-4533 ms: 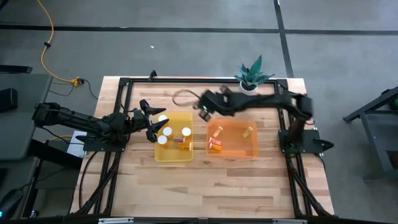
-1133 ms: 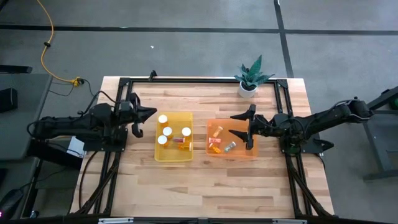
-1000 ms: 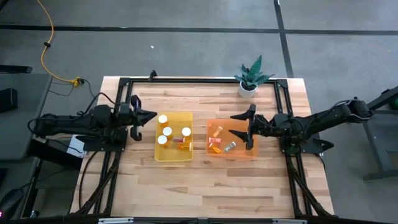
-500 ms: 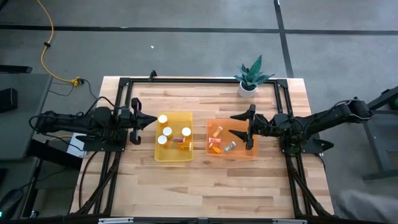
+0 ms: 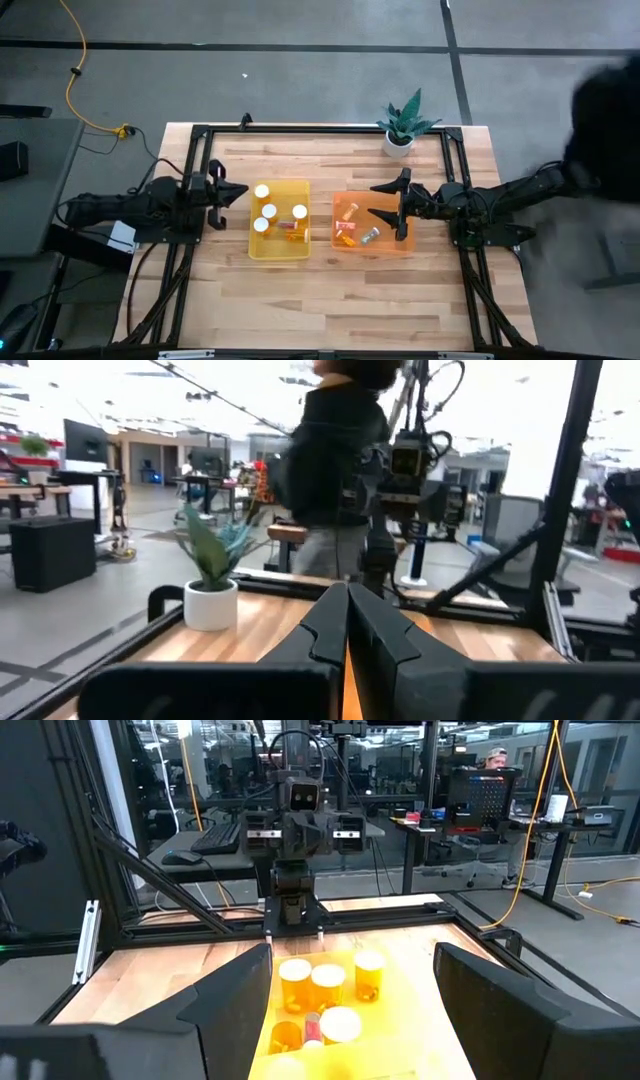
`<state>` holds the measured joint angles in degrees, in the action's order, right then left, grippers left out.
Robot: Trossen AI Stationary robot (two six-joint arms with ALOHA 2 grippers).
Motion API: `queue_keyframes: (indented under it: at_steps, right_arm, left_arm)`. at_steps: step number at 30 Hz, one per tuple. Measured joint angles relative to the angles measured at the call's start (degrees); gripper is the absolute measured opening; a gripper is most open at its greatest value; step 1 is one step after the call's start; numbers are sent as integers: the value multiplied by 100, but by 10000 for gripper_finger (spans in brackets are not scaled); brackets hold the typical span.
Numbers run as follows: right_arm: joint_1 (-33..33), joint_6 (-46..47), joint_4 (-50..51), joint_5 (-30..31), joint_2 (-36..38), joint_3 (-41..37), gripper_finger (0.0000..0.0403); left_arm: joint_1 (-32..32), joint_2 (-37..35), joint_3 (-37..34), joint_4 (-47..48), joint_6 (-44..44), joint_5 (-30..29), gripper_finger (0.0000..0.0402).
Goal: Pick and place medicine bottles into bin by pill shape (circle, oval)
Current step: Return to Home Position
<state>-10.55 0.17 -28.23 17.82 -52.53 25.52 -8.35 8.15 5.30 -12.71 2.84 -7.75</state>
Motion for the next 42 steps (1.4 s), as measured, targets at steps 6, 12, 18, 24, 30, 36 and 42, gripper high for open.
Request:
queue_keyframes:
  at_steps: [6,12,18,24,30,36,42]
  right_arm:
    - [0,2,17,0,0,0,272]
    - [0,119,33,-1,0,0,272]
    - [0,135,42,-2,-2,0,272]
    - [0,135,104,0,-2,0,272]
    - [0,147,205,0,-2,0,272]
    - [3,77,381,-1,55,0,268]
    - [16,-61,1440,-2,722,0,179]
  left_arm:
    - [-216,-590,-21,842,154,175,0]
    - [-215,-794,-26,1179,257,125,0]
    - [-214,-716,-464,557,322,82,0]
    - [-198,-674,-467,1125,454,158,0]
    - [-200,-590,-465,1169,293,302,0]
    - [-213,-426,-463,1149,141,302,0]
    - [-213,-401,-463,1147,148,290,0]
